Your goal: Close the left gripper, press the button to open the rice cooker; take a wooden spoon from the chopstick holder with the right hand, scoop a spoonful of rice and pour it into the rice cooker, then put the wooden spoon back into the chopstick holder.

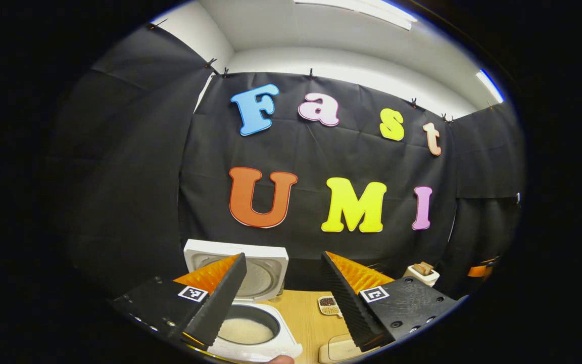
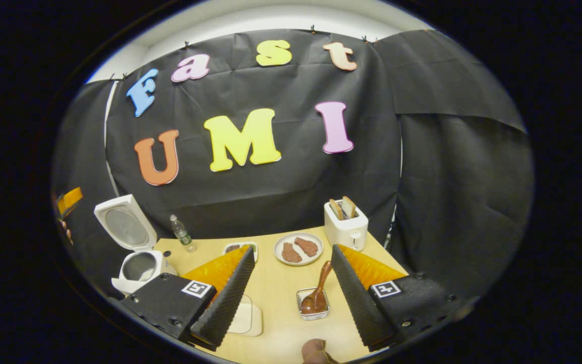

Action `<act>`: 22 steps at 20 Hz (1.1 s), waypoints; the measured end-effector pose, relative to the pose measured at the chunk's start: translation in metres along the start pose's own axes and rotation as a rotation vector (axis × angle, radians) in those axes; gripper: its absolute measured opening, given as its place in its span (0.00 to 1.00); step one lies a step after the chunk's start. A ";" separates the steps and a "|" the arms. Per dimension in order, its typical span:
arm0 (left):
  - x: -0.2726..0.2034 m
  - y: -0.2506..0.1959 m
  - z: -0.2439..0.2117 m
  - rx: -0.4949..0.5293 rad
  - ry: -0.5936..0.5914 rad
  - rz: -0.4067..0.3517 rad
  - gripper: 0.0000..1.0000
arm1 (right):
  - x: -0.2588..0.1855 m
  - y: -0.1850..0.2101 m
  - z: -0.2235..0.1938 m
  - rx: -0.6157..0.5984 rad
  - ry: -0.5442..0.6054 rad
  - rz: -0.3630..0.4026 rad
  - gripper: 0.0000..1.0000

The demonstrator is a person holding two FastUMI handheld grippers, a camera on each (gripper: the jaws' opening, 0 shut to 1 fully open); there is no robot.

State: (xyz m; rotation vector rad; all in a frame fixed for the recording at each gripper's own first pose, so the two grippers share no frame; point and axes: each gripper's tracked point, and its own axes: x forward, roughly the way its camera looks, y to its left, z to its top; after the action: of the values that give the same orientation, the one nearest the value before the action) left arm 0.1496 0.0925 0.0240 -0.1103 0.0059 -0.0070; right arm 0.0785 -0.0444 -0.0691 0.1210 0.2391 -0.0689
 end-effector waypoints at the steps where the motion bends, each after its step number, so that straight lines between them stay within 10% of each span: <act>1: 0.013 0.004 0.000 0.008 -0.002 0.009 0.94 | -0.004 0.005 0.004 -0.012 -0.010 0.008 0.99; 11: 0.125 0.057 0.006 0.032 -0.070 0.098 0.94 | -0.046 0.033 -0.008 -0.131 -0.051 0.068 1.00; 22: 0.213 0.120 -0.044 0.005 0.126 0.193 0.94 | -0.076 0.006 -0.018 -0.132 -0.080 0.007 1.00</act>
State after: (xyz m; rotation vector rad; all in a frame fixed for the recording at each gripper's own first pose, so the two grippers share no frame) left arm 0.3626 0.2051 -0.0346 -0.1038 0.1419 0.1789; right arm 0.0016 -0.0318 -0.0673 -0.0121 0.1627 -0.0503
